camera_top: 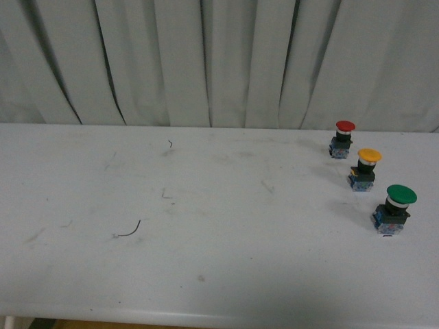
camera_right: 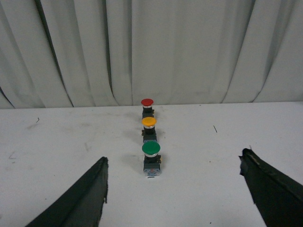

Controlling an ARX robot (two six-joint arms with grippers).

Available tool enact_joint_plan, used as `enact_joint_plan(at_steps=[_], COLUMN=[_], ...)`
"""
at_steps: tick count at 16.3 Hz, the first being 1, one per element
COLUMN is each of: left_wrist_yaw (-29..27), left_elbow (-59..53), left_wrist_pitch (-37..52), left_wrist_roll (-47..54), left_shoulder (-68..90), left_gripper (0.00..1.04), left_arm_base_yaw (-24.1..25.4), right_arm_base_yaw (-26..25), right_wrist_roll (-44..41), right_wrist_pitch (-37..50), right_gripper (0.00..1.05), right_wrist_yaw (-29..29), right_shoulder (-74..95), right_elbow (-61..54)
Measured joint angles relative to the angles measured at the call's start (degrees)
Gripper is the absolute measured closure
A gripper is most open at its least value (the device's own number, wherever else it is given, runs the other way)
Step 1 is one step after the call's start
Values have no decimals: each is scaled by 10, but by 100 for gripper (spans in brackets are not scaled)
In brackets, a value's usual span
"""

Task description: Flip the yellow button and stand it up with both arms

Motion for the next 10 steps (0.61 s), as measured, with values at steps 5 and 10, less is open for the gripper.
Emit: enact_joint_plan(at_steps=[5, 10], left_wrist_yaw=[0, 0], left_elbow=[0, 0], left_wrist_pitch=[0, 0], left_wrist_roll=[0, 0], left_shoulder=[0, 0], left_gripper=[7, 7], left_arm_base_yaw=[0, 0], right_arm_base_yaw=[0, 0], right_wrist_roll=[0, 0], right_wrist_pitch=[0, 0], right_gripper=[6, 6], right_wrist_yaw=[0, 0], right_shoulder=[0, 0], right_elbow=[0, 0])
